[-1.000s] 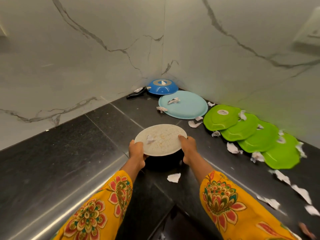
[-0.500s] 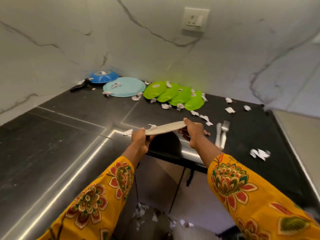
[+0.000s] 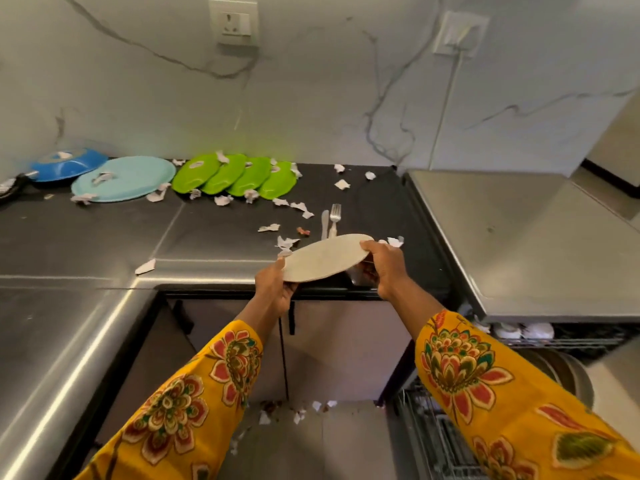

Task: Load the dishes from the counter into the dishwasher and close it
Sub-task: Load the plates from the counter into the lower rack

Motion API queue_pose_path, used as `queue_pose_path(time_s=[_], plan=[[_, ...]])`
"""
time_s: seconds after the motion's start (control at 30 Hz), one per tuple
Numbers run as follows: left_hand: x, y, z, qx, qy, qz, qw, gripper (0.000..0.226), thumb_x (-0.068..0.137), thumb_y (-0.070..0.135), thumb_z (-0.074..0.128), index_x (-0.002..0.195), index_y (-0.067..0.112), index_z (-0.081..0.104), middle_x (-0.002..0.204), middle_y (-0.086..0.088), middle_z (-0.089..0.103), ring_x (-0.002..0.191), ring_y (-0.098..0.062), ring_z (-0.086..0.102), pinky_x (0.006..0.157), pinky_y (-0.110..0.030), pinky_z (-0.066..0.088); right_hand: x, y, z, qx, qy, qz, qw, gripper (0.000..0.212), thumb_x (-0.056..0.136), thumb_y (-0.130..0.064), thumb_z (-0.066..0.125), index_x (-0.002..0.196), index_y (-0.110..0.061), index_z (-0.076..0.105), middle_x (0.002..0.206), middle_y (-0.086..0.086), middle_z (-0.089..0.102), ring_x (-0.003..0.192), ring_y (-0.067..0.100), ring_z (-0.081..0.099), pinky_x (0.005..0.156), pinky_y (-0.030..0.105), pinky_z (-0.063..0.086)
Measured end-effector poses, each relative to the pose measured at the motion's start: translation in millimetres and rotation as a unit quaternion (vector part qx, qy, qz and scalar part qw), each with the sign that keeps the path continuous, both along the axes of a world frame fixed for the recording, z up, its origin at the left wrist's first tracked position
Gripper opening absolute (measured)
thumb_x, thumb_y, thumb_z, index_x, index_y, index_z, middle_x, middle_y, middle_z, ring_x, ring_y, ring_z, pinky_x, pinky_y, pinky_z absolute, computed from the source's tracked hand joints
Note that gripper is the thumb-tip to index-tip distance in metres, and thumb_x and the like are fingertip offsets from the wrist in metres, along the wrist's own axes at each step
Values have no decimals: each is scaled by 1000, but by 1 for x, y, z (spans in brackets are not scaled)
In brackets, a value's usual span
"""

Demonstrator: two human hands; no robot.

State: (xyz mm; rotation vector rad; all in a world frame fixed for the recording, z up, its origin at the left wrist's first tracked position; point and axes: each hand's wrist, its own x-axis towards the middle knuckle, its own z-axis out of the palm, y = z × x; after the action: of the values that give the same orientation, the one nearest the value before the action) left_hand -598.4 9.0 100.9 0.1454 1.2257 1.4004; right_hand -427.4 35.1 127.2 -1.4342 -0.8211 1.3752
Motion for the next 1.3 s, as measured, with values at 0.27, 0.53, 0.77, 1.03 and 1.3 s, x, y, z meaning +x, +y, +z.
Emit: queue_pose_path(time_s=[0.27, 0.53, 0.77, 1.03, 1.3], plan=[[102, -5, -29, 8, 48, -46, 998, 37, 96, 8, 50, 132, 4, 42, 121, -16, 53, 96, -26, 57, 65, -37, 53, 109, -33, -24, -30, 14, -72, 997, 10, 87, -10, 53, 79, -13, 58, 83, 9, 58, 70, 18, 54, 60, 29, 47], [210, -37, -47, -8, 91, -71, 993, 31, 100, 12, 42, 130, 14, 42, 123, -10, 51, 103, -28, 53, 78, -45, 52, 218, -72, -56, -75, 13, -118, 990, 11, 84, -10, 52, 73, -12, 54, 79, 10, 51, 69, 21, 47, 55, 29, 41], [287, -79, -71, -25, 67, -90, 993, 28, 102, 16, 37, 129, 20, 42, 119, -7, 51, 99, -27, 52, 73, -41, 52, 286, -113, -89, -115, 33, -176, 977, 8, 84, -10, 54, 77, -13, 54, 98, 13, 53, 90, 29, 48, 77, 45, 46], [327, -111, -101, -39, 77, -140, 986, 33, 100, 19, 41, 132, 22, 44, 131, -9, 51, 115, -37, 51, 88, -57, 50, 332, -152, -118, -159, 12, -242, 957, 16, 91, -22, 53, 100, -9, 55, 112, 14, 55, 104, 35, 53, 96, 54, 45], [346, -122, -118, -81, 92, -170, 978, 28, 100, 20, 41, 127, 20, 47, 122, -7, 55, 98, -31, 54, 89, -60, 48, 349, -174, -148, -235, 21, -243, 941, 28, 92, -19, 50, 117, -5, 54, 118, 15, 56, 100, 32, 54, 94, 53, 48]])
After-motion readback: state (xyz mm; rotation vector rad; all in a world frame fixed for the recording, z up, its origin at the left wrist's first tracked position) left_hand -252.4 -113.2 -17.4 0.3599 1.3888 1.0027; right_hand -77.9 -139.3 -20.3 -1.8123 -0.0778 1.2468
